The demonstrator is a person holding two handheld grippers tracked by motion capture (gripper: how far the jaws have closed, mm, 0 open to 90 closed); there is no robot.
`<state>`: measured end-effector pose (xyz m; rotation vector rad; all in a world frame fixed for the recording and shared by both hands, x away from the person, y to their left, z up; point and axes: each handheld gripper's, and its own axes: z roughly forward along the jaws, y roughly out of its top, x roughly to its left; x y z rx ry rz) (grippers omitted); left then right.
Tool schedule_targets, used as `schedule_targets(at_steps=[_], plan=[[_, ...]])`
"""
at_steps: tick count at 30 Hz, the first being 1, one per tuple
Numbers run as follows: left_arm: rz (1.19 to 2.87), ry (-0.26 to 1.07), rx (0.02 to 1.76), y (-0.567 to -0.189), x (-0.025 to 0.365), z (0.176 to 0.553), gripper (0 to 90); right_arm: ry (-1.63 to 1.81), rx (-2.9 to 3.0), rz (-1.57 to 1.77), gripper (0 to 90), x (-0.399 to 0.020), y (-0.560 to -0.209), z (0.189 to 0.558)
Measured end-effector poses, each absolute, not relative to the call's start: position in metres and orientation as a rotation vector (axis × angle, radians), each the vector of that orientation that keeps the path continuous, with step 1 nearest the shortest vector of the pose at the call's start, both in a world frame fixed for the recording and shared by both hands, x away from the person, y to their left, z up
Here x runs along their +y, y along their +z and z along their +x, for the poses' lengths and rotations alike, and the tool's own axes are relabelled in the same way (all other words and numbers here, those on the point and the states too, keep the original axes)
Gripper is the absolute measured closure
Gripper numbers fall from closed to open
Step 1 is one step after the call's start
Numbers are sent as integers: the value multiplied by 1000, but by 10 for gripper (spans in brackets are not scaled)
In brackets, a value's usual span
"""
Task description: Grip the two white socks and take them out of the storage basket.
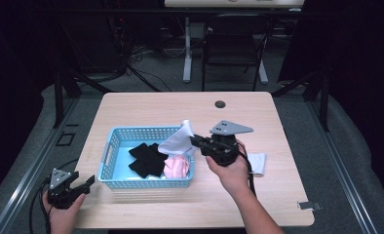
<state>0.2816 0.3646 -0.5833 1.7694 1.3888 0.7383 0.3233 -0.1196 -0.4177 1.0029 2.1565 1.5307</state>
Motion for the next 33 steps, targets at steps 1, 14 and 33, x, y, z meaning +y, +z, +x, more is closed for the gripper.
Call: schedule_targets(at_steps=[1, 14, 33], plan=[[1771, 736, 1391, -583, 365, 281, 332, 1529, 2146, 1015, 866, -127, -416, 322], [1746, 760, 1410, -581, 370, 276, 332, 1420, 2052, 1153, 866, -197, -434, 299], [1775, 748, 1404, -582, 367, 280, 332, 1326, 1959, 1444, 864, -250, -510, 313]])
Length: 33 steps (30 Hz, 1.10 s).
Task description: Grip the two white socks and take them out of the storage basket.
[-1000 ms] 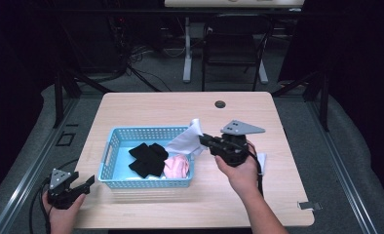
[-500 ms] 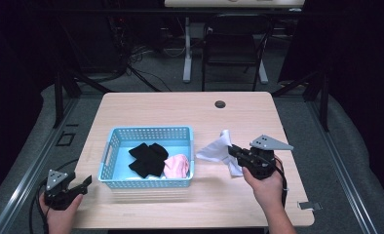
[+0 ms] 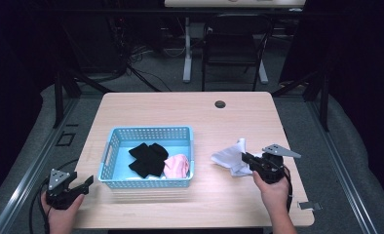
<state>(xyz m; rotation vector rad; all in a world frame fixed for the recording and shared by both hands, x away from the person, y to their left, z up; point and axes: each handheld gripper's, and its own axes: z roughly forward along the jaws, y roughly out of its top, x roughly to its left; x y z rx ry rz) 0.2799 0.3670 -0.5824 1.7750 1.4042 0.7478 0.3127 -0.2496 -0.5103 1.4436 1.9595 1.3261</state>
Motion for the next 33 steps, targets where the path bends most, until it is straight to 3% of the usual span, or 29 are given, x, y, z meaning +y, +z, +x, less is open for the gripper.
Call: schedule_targets(at_steps=[6, 9, 13, 33], plan=[[1777, 744, 1399, -582, 367, 280, 332, 1228, 1908, 1573, 845, -272, -531, 322], [1786, 746, 1390, -582, 366, 280, 332, 1161, 1880, 1581, 710, -274, -535, 323], [1773, 743, 1391, -583, 365, 281, 332, 1131, 1856, 1560, 649, -274, -534, 320], [1759, 739, 1405, -583, 370, 282, 332, 1175, 1870, 1515, 586, -264, -523, 322]])
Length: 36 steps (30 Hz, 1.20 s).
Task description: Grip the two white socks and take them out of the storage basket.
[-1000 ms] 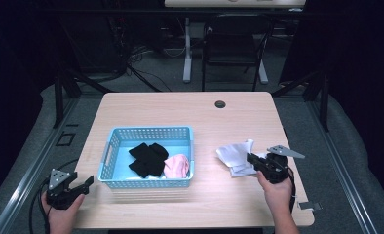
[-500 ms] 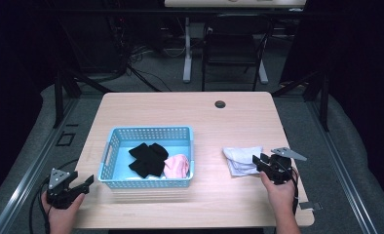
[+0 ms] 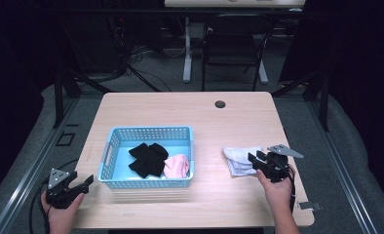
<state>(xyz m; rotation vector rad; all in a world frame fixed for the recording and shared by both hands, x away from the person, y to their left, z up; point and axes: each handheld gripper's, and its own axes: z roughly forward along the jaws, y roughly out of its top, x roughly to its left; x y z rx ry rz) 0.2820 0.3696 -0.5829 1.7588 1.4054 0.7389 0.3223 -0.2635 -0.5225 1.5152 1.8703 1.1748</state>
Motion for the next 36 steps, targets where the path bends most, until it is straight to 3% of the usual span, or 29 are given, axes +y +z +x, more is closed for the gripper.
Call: schedule_targets(at_steps=[7, 19, 36], plan=[[1759, 736, 1405, -583, 369, 282, 332, 1231, 1923, 1385, 551, -238, -498, 316], [1756, 736, 1401, -583, 367, 282, 332, 1256, 2083, 1188, 548, -195, -497, 282], [1760, 732, 1399, -584, 366, 283, 332, 1253, 2171, 1161, 517, -170, -536, 267]])
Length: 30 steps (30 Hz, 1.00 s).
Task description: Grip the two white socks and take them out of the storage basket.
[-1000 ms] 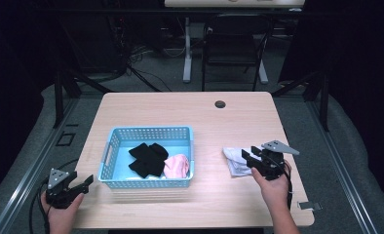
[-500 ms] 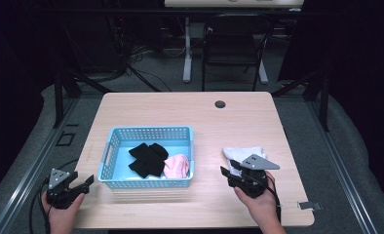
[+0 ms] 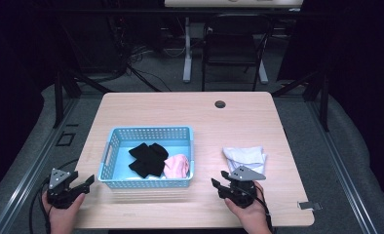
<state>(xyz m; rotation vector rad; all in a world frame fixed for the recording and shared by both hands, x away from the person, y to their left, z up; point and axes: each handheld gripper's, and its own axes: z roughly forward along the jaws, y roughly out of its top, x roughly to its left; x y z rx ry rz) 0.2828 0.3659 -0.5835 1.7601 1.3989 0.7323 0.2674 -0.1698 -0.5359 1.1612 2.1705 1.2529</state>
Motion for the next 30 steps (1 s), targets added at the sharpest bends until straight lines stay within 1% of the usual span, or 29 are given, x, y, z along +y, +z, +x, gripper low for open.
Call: schedule_targets(at_steps=[7, 16, 23, 30], plan=[[1785, 723, 1374, -585, 361, 284, 332, 1190, 2225, 1188, 508, -167, -557, 273], [1802, 717, 1367, -585, 358, 285, 332, 1148, 2281, 1106, 480, -158, -568, 274], [1805, 714, 1364, -586, 358, 286, 332, 1173, 2266, 1102, 480, -160, -567, 276], [1816, 702, 1345, -586, 354, 287, 332, 1196, 2206, 1182, 479, -174, -563, 279]])
